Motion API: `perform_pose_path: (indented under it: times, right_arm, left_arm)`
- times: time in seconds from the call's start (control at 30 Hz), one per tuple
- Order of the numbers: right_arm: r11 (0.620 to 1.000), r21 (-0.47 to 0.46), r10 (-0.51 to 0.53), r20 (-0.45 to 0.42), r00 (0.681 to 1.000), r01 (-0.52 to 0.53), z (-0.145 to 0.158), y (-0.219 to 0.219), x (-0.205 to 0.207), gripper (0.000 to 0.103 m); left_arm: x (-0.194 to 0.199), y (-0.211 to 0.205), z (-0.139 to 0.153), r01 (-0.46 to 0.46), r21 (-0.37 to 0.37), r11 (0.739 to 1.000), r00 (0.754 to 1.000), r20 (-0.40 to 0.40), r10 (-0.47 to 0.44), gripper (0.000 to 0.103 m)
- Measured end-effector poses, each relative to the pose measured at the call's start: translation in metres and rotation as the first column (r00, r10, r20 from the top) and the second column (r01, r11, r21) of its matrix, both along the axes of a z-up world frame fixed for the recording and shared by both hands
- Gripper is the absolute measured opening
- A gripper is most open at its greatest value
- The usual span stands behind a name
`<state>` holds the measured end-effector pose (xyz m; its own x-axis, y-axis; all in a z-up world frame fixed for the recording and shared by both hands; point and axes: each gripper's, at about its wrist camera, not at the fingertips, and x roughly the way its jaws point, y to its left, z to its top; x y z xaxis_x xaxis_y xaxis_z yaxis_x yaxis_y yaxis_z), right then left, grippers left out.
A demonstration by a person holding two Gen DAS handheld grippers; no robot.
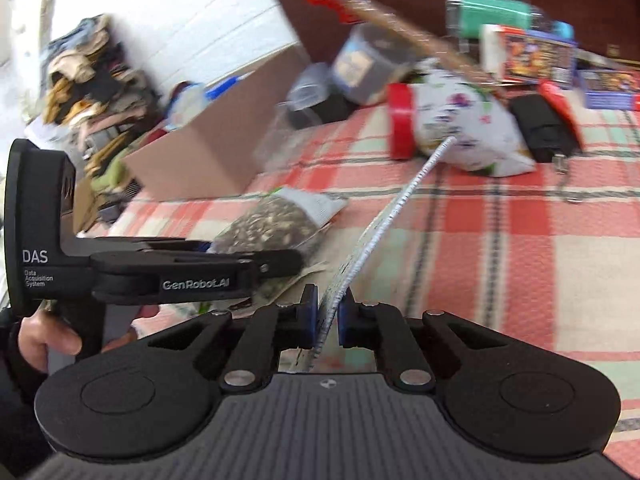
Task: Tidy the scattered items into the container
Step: 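Carry the sachet bag and insole in both grippers over the cardboard box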
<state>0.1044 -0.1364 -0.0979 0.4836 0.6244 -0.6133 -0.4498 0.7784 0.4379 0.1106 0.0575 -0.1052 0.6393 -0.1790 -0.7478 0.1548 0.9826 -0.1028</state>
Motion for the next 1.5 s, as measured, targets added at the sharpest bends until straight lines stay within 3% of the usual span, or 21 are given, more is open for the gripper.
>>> perform_pose_path:
  times: [0.1, 0.4, 0.57, 0.8, 0.93, 1.07, 1.2, 1.23, 1.27, 1.3, 1.37, 1.43, 1.5]
  right_arm:
    - [0.999, 0.013, 0.048, 0.018, 0.999, -0.048, 0.01, 0.013, -0.005, 0.004]
    - [0.982, 0.086, 0.163, 0.079, 0.983, -0.17, 0.05, 0.055, 0.004, 0.004]
    - [0.961, 0.107, 0.24, 0.131, 0.962, -0.254, 0.088, 0.094, 0.024, 0.004]
    - [0.933, 0.168, 0.289, 0.176, 0.941, -0.318, 0.157, 0.156, 0.08, 0.004]
    - [0.933, 0.192, 0.271, 0.184, 0.945, -0.305, 0.18, 0.19, 0.119, 0.004]
    - [0.937, 0.226, 0.234, 0.16, 0.959, -0.266, 0.178, 0.215, 0.155, 0.004]
    - [0.936, 0.277, 0.193, 0.113, 0.975, -0.218, 0.159, 0.228, 0.19, 0.006]
    - [0.937, 0.286, 0.175, 0.105, 0.979, -0.199, 0.152, 0.23, 0.198, 0.008]
    - [0.942, 0.288, 0.148, 0.098, 0.984, -0.171, 0.143, 0.231, 0.205, 0.009]
    - [0.954, 0.265, 0.12, 0.093, 0.988, -0.14, 0.132, 0.234, 0.212, 0.036]
    - [0.992, 0.117, 0.043, 0.073, 0.996, -0.052, 0.111, 0.241, 0.222, 0.076]
    - [1.0, 0.013, 0.009, 0.11, 0.994, -0.011, 0.095, 0.24, 0.225, 0.074]
    - [1.0, -0.005, 0.009, 0.133, 0.991, -0.009, 0.084, 0.233, 0.225, 0.074]
  left_arm:
    - [-0.012, 0.014, 0.016, -0.018, -0.015, 1.0, 0.999, 0.043, 0.019, 0.053]
    - [-0.028, 0.064, 0.053, -0.111, -0.061, 0.992, 0.986, 0.119, 0.118, 0.052]
    - [-0.025, 0.092, 0.092, -0.176, -0.047, 0.983, 0.96, 0.211, 0.182, 0.052]
    - [0.017, 0.142, 0.158, -0.261, -0.036, 0.965, 0.914, 0.313, 0.259, 0.052]
    - [0.051, 0.163, 0.184, -0.284, -0.018, 0.959, 0.896, 0.351, 0.273, 0.052]
    - [0.082, 0.176, 0.183, -0.29, 0.01, 0.957, 0.896, 0.355, 0.268, 0.052]
    - [0.114, 0.19, 0.164, -0.302, 0.005, 0.953, 0.906, 0.314, 0.285, 0.054]
    - [0.122, 0.194, 0.156, -0.305, 0.002, 0.952, 0.909, 0.298, 0.29, 0.058]
    - [0.13, 0.198, 0.146, -0.31, 0.01, 0.951, 0.915, 0.275, 0.295, 0.076]
    - [0.137, 0.202, 0.136, -0.321, 0.025, 0.947, 0.918, 0.255, 0.305, 0.089]
    - [0.144, 0.206, 0.116, -0.371, 0.093, 0.924, 0.91, 0.237, 0.341, 0.091]
    - [0.143, 0.208, 0.105, -0.377, 0.121, 0.918, 0.909, 0.237, 0.342, 0.091]
    - [0.141, 0.211, 0.095, -0.383, 0.149, 0.911, 0.909, 0.238, 0.343, 0.093]
